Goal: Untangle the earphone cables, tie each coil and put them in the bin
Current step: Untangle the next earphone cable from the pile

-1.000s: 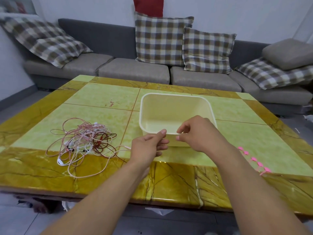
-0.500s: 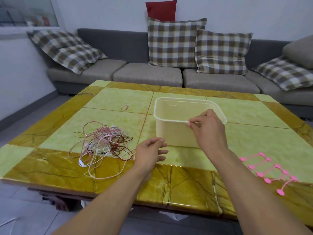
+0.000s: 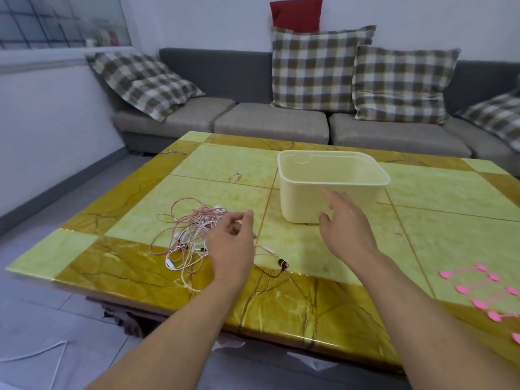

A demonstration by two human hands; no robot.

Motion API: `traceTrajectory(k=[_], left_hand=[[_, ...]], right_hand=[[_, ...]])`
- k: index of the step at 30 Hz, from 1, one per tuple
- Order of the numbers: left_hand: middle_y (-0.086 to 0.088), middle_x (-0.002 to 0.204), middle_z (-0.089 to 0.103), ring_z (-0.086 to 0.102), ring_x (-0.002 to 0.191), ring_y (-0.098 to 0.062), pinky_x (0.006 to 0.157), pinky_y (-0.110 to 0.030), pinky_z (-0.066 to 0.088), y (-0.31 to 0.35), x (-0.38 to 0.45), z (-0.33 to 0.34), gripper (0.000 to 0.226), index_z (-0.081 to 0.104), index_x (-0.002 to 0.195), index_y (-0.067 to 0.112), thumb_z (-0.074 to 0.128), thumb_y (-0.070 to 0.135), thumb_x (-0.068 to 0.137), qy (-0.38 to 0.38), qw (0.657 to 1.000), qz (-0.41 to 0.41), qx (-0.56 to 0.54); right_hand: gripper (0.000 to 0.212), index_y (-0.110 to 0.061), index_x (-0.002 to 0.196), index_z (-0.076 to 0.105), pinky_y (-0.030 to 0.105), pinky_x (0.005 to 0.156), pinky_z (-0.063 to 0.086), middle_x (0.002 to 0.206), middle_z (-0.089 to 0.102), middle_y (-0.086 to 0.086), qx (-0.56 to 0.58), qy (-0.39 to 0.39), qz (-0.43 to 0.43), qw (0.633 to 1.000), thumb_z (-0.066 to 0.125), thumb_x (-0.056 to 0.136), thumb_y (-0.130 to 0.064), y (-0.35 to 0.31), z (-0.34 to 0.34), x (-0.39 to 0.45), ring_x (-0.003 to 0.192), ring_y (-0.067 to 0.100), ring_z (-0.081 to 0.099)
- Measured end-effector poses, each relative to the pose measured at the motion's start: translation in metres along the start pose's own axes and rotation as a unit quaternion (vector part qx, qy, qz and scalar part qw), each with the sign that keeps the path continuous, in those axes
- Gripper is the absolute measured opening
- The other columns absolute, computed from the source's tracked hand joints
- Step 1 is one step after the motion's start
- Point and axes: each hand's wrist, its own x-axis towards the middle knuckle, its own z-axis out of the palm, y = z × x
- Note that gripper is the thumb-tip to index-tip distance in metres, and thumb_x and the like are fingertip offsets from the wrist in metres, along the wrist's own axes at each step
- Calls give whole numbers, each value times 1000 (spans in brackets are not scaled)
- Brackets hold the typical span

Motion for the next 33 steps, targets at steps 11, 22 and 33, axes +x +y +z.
traceTrajectory(k=[11,22,33], left_hand=[[1,123,67,51,128,-28,107,-43,39,-54,48,-74,18,62,84,31,79,31,77,-85,912,91,390],[8,106,75,60,123,-24,101,-35,47,-43,45,-90,38,57,69,26,52,-12,73,-235,885,96,390],[-1,111,70,52,119,-23,99,-39,38,-25,42,-84,47,63,81,18,49,-21,57,-44,902,253,347]], right_hand=[[27,-34,126,67,30,101,45,126,65,-14,47,-154,-80,984,58,102,-27,-36,54,-26,118,9,58],[49,-25,149,50,28,98,45,145,58,0,80,-191,41,978,59,101,-20,-34,78,-12,115,17,63],[31,-18,112,69,20,83,42,115,67,0,119,-112,144,976,64,88,1,-26,82,-14,106,18,64]])
